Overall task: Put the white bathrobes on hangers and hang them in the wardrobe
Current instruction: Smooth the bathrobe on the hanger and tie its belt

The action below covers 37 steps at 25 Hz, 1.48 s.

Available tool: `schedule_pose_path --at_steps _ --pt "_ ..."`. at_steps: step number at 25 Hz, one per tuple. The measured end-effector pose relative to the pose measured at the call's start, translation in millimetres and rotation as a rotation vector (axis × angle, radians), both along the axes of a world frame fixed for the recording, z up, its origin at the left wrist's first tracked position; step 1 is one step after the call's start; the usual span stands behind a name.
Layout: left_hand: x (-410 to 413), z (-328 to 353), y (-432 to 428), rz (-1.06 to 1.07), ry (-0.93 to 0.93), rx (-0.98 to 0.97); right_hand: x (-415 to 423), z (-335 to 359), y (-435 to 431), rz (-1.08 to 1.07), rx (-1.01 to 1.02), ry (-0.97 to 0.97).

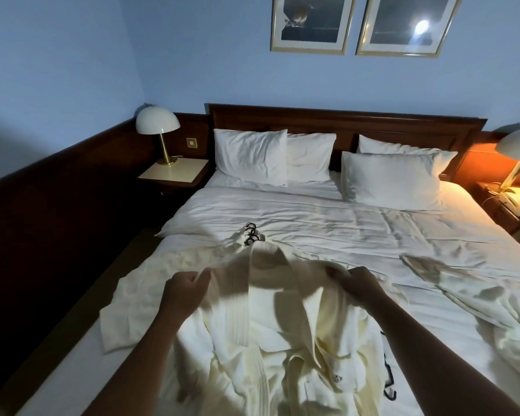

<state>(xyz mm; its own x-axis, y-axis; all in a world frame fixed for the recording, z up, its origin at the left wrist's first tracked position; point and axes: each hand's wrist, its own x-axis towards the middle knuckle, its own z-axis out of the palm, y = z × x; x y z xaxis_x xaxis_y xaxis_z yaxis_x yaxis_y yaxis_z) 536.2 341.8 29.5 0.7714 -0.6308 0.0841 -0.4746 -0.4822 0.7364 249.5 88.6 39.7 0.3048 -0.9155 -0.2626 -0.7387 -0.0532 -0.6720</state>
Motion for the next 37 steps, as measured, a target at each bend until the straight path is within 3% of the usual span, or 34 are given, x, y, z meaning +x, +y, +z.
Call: schedule_pose_path --at_steps 4,7,9,11,13,16,21,25,28,30,33,35,37 --pt "4 3 -4 0.01 -0.026 -0.039 0 13 -2 -0.032 0.032 -0.084" --pt "17 24 -2 0.046 -0.073 -0.129 -1 42 -7 0.073 0.117 -0.416" --pt "22 49 -2 0.079 -0.131 -0.218 -1 79 -6 0.088 0.015 -0.578" --pt "22 77 -3 0.12 -0.243 -0.342 5 112 -8 0.064 -0.242 -0.643" --pt "21 98 -1 0.109 -0.309 -0.429 12 134 -6 0.128 -0.436 -0.512" --pt "35 104 13 -0.049 -0.249 -0.243 10 134 -3 0.146 -0.504 -0.301" --pt "55 66 52 -0.204 -0.202 -0.052 -23 97 -12 0.379 -0.02 -0.236" --pt "60 34 44 -0.24 -0.131 -0.024 -15 54 -19 0.429 0.109 -0.187" --pt "74 -1 35 -0.139 -0.077 -0.092 -4 23 -38 0.453 0.23 -0.202" --pt "99 -50 21 -0.095 -0.018 -0.027 15 -12 -64 0.409 0.131 -0.145" --pt "146 -137 -16 -0.232 0.149 0.345 63 -86 -120 0.374 -0.046 0.051" --pt "184 -184 -55 -0.236 0.117 0.493 102 -134 -158 0.432 -0.063 0.198" --pt "221 -206 -101 -0.115 -0.003 0.467 147 -167 -192 0.393 -0.113 0.214"
